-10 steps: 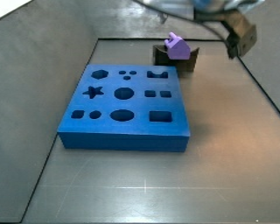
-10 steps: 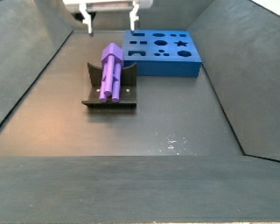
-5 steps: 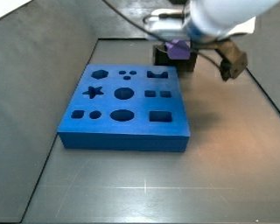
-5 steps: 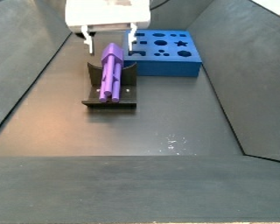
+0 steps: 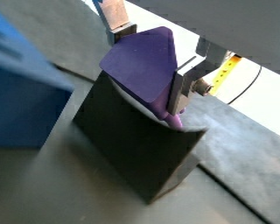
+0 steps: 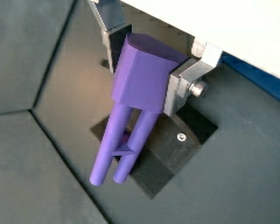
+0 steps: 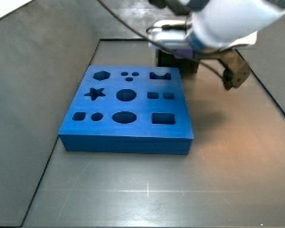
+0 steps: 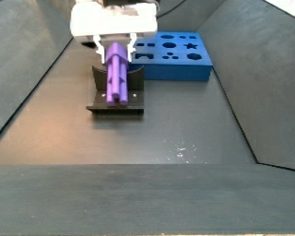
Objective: Pick up the 3 prong object. Move up. Rotate the 3 prong object. Place the 3 prong object on the fixture. Regrasp the 3 prong object. Move to above the board. Insert the 3 prong object.
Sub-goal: Move to above the board.
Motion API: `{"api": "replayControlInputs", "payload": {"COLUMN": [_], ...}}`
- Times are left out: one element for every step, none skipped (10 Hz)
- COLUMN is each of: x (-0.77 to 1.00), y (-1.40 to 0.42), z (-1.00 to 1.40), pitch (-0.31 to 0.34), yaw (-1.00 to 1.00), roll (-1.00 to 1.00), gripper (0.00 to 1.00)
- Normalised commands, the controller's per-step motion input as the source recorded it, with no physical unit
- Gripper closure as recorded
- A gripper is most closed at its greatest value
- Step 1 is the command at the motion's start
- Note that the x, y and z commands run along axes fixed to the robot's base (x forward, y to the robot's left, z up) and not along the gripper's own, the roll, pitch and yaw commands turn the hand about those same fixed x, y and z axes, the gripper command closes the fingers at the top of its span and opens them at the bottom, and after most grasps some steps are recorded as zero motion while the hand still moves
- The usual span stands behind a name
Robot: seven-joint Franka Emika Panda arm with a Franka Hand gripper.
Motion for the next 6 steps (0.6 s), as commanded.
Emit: {"api": "replayControlInputs", "payload": {"x": [0.08, 0.07, 0.07, 0.06, 0.06, 0.06], "y": [-0.07, -0.06, -0.06, -0.06, -0.05, -0.05], "z": [1.00, 1.00, 1.00, 1.00, 1.00, 1.00], "pitch": [0.072, 0.091, 0.101, 0.110, 0.115, 0.119], "yaw": [-0.04, -0.02, 0.00, 0.02, 0.04, 0.05], "roll": [-0.10, -0.08, -0.06, -0.05, -0.04, -0.04], "gripper": [1.00, 1.00, 1.00, 1.00, 1.00, 1.00]}}
